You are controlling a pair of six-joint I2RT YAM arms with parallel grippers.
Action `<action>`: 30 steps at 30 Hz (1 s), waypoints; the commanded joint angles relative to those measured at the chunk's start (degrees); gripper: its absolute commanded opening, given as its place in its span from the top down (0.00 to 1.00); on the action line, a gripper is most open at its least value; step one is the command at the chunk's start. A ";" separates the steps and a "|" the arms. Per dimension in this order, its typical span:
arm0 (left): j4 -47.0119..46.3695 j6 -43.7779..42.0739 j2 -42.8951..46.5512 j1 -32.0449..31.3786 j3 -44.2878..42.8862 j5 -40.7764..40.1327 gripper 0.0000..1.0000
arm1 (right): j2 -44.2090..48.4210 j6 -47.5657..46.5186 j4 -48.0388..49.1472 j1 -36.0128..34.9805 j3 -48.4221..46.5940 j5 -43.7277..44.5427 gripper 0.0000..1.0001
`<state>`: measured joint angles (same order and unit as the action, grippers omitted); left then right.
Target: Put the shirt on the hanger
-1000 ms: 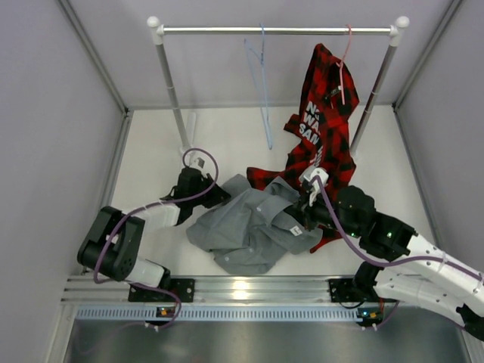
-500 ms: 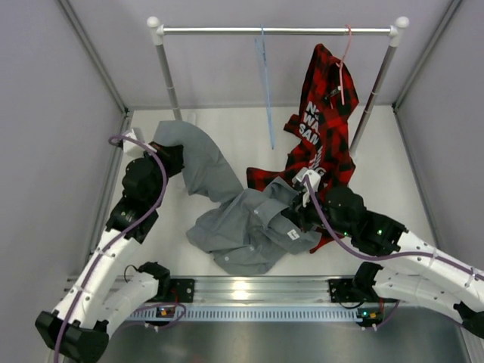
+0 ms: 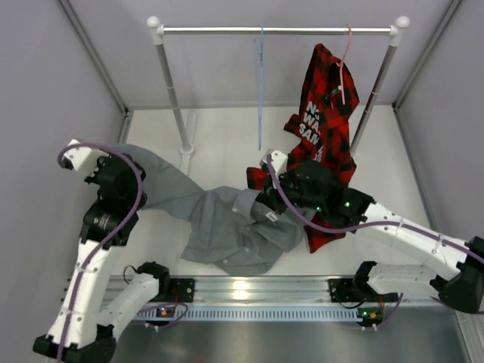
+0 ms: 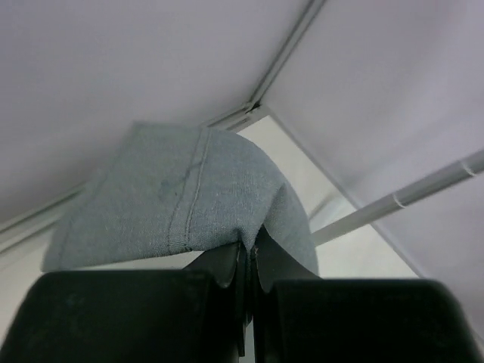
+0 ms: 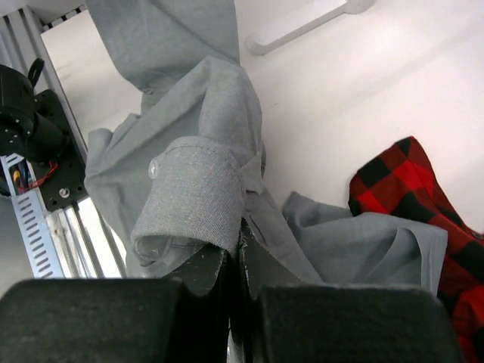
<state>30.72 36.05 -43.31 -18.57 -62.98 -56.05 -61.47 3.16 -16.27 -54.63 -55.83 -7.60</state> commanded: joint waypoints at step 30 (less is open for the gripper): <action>-10.76 -16.34 -6.88 -4.49 1.63 48.96 0.03 | -30.01 7.03 -19.40 3.65 -35.39 4.53 1.00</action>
<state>21.15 28.69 -52.18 -13.91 -59.81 4.93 -90.06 6.39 -27.33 -51.22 -86.41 -3.73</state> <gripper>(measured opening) 0.974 0.005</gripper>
